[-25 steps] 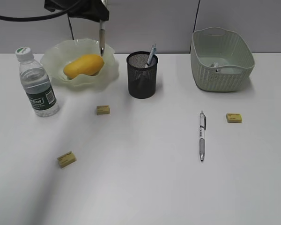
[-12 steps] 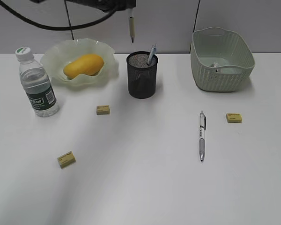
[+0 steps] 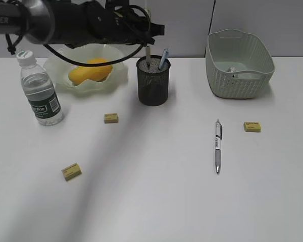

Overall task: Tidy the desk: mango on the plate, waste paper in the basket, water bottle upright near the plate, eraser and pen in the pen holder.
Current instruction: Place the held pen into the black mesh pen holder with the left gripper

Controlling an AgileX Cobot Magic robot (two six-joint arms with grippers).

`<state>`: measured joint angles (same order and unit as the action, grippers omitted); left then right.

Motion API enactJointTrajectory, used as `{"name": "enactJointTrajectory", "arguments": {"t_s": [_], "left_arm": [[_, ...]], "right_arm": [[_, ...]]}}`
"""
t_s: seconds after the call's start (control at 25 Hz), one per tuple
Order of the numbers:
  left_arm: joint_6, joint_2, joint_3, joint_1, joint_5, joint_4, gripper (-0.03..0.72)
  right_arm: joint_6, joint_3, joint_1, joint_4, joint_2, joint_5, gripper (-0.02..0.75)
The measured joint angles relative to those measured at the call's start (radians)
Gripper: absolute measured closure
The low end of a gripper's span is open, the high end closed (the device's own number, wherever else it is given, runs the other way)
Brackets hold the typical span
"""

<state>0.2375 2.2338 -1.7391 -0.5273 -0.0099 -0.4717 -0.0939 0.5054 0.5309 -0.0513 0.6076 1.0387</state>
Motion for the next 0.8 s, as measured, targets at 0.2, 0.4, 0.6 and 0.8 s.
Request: {"name": "enactJointTrajectory", "arguments": {"t_s": [0.2,0.4,0.6,0.8], "left_arm": [[0.0,0.02,0.0,-0.007,0.0,0.001,0.564],[0.0,0.02,0.0,-0.012,-0.001,0.002,0.403],[0.0,0.017,0.0,-0.013,0.01,0.002,0.281],[0.0,-0.027,0.0,-0.013,0.069,0.012,0.268]], "right_arm": [[-0.001,0.0,0.0,-0.001,0.0,0.0,0.155],[-0.003,0.0,0.0,-0.004,0.0,0.0,0.155],[-0.003,0.0,0.0,-0.006,0.0,0.0,0.155],[-0.004,0.0,0.0,-0.007,0.0,0.0,0.155]]}}
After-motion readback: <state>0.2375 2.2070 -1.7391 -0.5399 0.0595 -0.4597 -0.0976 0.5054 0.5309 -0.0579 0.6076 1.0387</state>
